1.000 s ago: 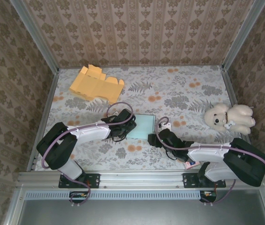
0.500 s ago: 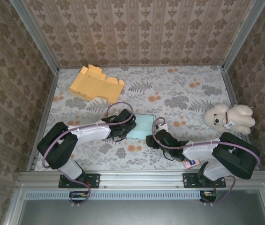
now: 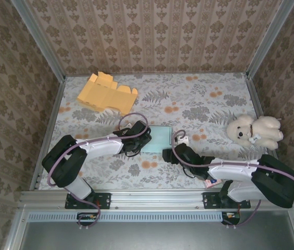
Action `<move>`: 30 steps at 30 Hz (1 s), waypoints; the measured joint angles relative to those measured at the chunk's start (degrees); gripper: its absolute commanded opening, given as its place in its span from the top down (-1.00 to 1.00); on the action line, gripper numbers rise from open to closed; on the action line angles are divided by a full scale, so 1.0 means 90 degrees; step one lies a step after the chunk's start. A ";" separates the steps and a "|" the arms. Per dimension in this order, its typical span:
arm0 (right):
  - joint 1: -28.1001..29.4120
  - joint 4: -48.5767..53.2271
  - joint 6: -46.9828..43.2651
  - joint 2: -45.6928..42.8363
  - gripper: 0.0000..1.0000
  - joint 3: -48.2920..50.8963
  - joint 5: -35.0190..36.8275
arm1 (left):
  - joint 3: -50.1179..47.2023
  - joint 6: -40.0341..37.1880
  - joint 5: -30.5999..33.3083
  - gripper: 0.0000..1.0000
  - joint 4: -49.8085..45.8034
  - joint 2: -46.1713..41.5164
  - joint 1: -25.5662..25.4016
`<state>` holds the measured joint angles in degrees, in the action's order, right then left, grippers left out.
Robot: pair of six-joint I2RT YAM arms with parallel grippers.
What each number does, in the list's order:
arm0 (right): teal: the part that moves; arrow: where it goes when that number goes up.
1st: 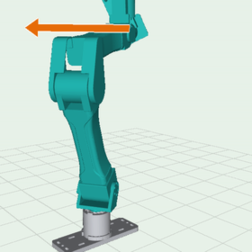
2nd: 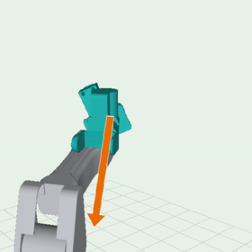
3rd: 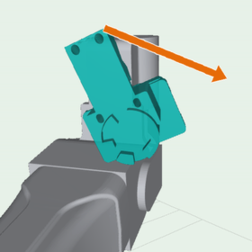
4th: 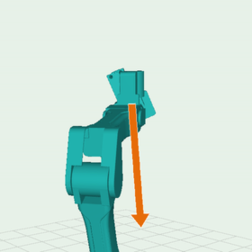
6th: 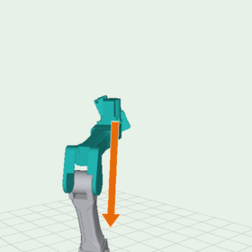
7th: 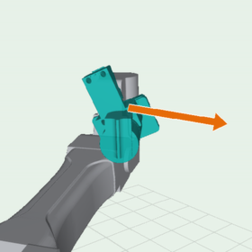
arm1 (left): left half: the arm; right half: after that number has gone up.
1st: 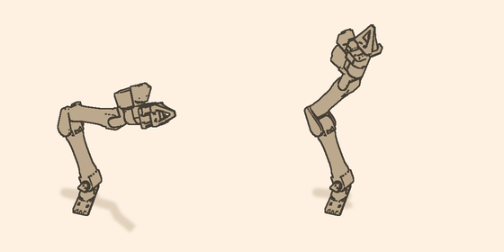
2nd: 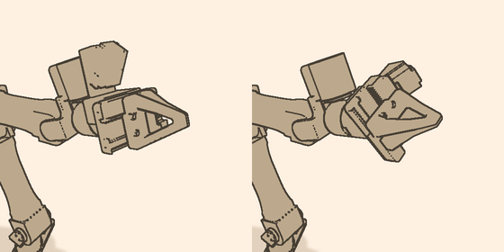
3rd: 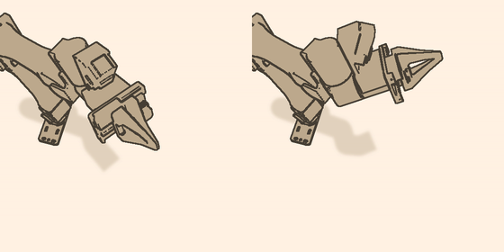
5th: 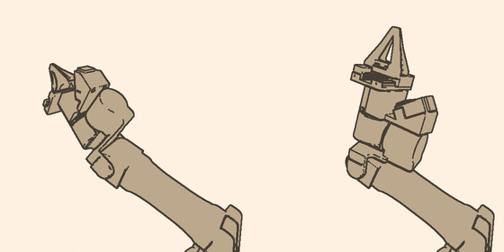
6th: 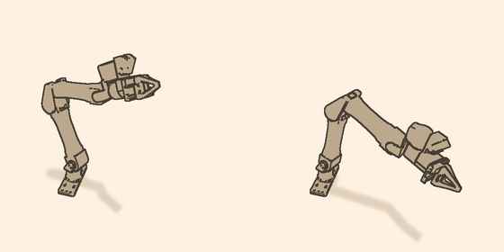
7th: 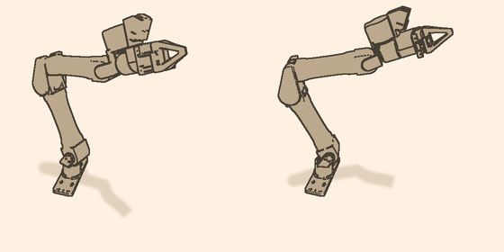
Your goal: Fold the paper box
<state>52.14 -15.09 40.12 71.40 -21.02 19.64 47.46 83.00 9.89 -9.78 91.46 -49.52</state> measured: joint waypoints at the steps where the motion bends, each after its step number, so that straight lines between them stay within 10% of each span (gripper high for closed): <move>1: 0.0000 0.0046 -0.0015 -0.0097 -0.41 0.0000 0.0036 | 0.0002 0.0000 -0.0002 -0.20 -0.0002 0.0000 0.0000; 30: 0.0027 -0.0658 -0.0104 0.0818 -0.21 -0.0216 -0.0199 | 0.0121 -0.0002 -0.0005 -0.19 -0.0053 0.0095 0.0010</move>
<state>52.38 -21.02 39.18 78.76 -22.96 17.85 48.56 82.98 9.85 -10.26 92.31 -49.43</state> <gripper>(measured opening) 0.619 0.599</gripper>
